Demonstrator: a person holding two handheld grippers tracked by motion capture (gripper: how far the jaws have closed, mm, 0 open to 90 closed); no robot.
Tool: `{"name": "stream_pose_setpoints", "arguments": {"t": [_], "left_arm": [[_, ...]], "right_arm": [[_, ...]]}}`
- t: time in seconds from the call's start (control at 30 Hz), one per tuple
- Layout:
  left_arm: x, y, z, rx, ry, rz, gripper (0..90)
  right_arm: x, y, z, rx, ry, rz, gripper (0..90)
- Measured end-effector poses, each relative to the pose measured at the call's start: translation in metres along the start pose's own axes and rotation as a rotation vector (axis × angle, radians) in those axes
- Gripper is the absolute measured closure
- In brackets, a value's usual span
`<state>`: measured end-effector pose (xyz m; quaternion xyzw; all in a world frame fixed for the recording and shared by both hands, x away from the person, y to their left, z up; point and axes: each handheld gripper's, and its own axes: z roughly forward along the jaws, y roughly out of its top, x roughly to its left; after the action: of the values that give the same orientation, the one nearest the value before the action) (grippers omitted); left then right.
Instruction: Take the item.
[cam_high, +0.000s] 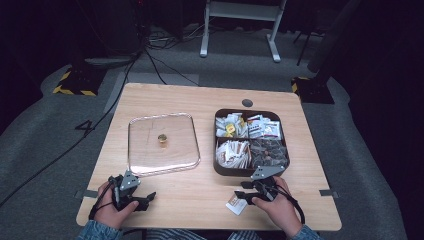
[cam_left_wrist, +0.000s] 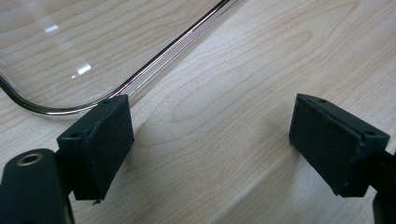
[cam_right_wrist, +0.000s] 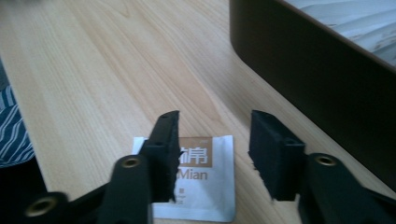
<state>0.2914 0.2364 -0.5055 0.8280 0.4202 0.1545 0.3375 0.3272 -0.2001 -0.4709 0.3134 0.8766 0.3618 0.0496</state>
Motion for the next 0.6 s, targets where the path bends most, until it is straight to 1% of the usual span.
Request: {"name": "stream_pose_setpoints", "arguments": {"t": [0.07, 0.2, 0.4, 0.6], "left_arm": [[0.0, 0.0, 0.0, -0.001, 0.0, 0.001, 14.0], [0.0, 0.0, 0.0, 0.0, 0.0, 0.001, 14.0], [0.0, 0.0, 0.0, 0.0, 0.0, 0.0, 14.0], [0.0, 0.0, 0.0, 0.0, 0.0, 0.0, 14.0]], "right_arm": [[-0.001, 0.0, 0.0, -0.006, -0.01, 0.002, 49.1], [0.0, 0.0, -0.001, -0.013, -0.008, 0.001, 47.0], [-0.001, 0.004, -0.006, -0.034, -0.021, -0.002, 45.2], [-0.001, 0.009, -0.01, -0.047, -0.022, -0.009, 44.1]]}}
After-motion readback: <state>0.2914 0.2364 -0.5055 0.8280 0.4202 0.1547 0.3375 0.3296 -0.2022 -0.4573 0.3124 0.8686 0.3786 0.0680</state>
